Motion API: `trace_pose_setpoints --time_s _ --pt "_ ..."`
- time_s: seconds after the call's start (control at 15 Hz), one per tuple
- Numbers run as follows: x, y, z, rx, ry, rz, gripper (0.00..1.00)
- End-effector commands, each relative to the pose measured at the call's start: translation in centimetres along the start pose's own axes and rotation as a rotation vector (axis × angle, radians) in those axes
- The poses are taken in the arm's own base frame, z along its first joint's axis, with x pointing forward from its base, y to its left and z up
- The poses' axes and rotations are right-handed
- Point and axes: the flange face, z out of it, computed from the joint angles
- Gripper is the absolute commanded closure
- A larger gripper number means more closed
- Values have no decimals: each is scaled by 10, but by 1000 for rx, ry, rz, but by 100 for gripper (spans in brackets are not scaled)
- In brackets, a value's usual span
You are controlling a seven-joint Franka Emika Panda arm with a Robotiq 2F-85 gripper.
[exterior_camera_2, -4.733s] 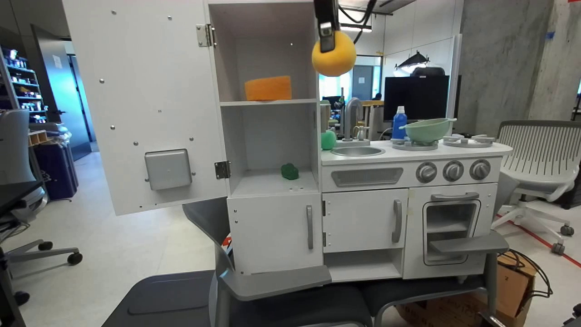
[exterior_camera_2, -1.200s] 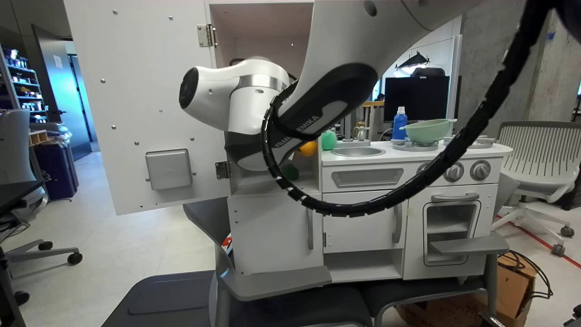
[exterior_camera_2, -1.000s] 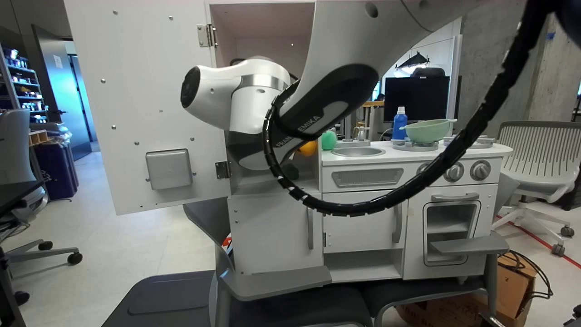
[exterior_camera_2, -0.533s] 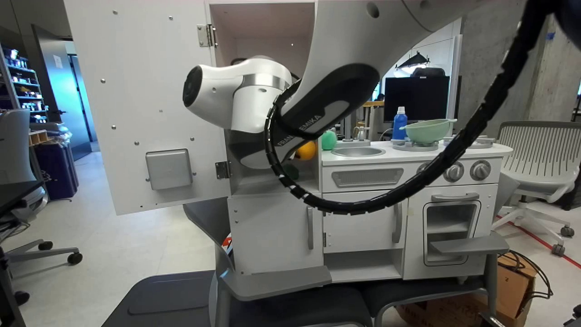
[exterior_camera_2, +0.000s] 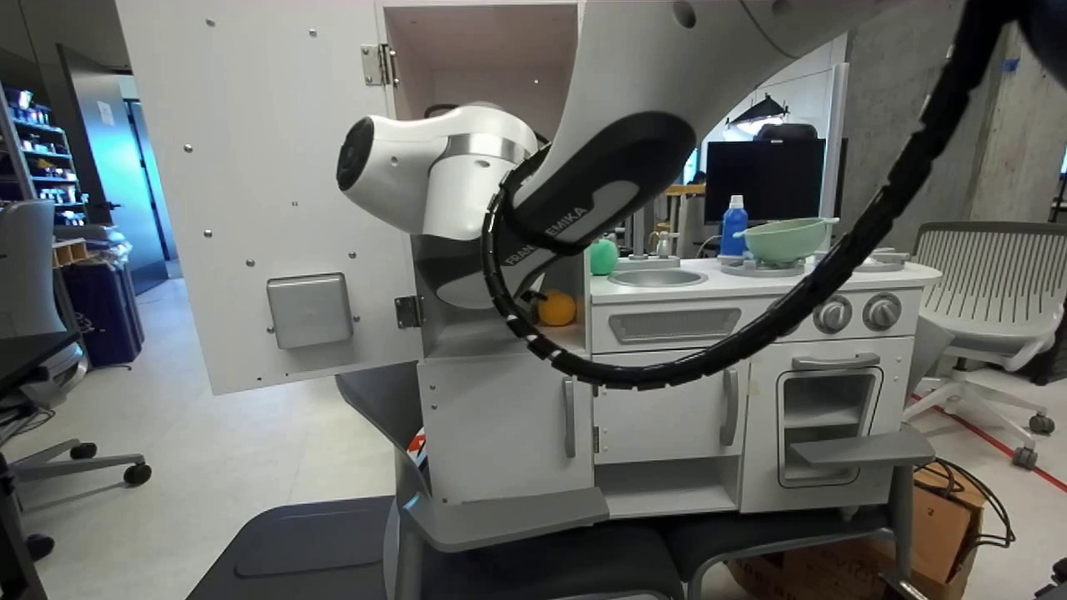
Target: Open the cabinet, then put the square and circle cushions in the top and bottom compartments of the cabinet
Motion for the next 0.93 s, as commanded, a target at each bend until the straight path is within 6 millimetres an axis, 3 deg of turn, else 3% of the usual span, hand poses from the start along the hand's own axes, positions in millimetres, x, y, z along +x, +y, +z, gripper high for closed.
trace_pose_setpoints --time_s 0.0,0.27,0.67,0.87 --pt "11 5 -35 169 26 -101 0" --pt "21 20 -81 340 77 -208 0" --pt "29 92 -173 561 205 -387 0" --pt "23 109 -222 668 242 -481 0"
